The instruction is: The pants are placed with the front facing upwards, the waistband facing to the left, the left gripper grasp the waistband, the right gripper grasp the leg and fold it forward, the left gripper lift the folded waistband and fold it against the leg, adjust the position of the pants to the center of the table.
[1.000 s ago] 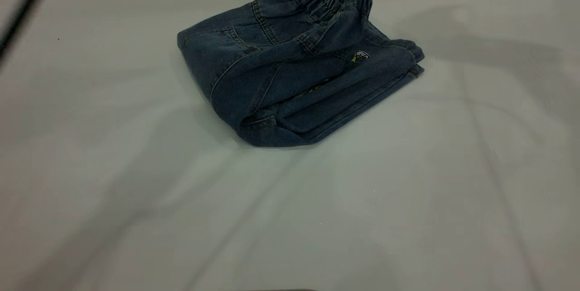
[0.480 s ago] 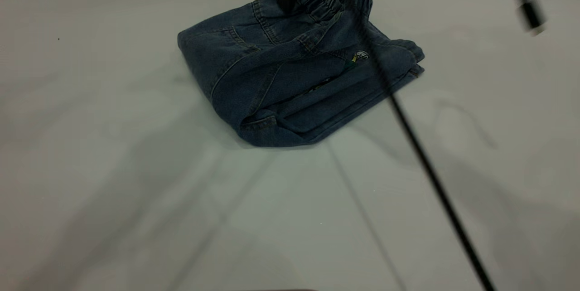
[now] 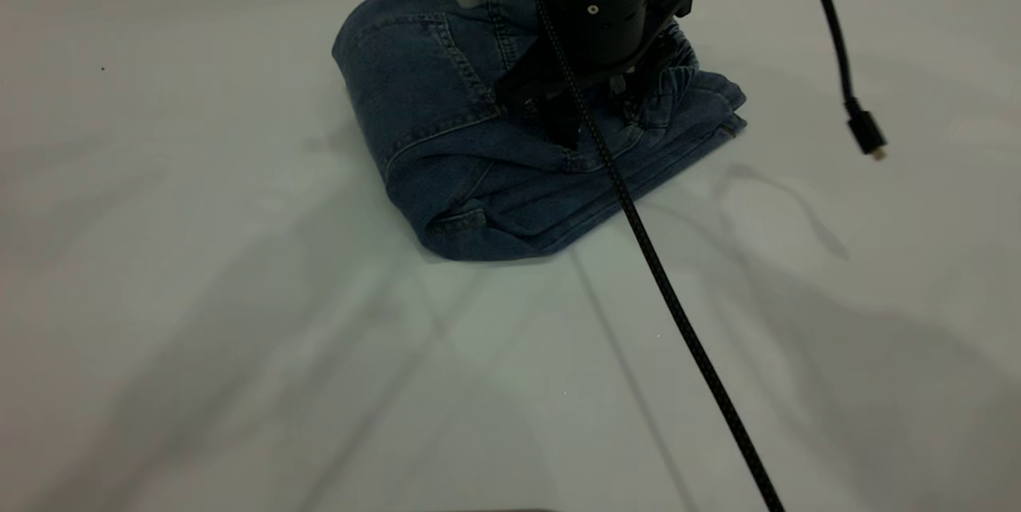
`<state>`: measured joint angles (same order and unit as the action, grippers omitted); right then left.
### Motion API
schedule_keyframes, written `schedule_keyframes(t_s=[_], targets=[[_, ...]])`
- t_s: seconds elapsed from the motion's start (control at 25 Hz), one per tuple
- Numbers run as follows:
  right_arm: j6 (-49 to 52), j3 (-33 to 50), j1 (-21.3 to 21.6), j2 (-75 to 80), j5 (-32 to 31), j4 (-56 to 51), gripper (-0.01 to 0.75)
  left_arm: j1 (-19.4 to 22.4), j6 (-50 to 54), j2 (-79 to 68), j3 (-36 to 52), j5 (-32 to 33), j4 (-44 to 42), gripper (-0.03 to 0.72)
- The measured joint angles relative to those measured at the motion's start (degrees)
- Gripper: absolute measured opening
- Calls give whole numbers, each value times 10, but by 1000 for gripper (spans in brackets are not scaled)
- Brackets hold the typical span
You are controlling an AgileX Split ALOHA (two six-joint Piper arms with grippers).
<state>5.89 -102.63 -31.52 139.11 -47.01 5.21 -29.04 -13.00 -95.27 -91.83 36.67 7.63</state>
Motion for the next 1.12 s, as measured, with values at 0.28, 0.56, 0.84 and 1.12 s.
schedule_keyframes(t_s=[0.28, 0.56, 0.84, 1.12], targets=[[121, -1, 1, 2, 0, -42, 425, 0, 1, 0, 0, 18, 0, 552], [366, -1, 1, 11, -15, -52, 425, 0, 1, 0, 0, 41, -2, 552], [472, -1, 2, 11, -26, -110, 425, 0, 1, 0, 0, 55, -2, 552], [444, -13, 2, 11, -43, -220, 425, 0, 1, 0, 0, 59, -2, 552]])
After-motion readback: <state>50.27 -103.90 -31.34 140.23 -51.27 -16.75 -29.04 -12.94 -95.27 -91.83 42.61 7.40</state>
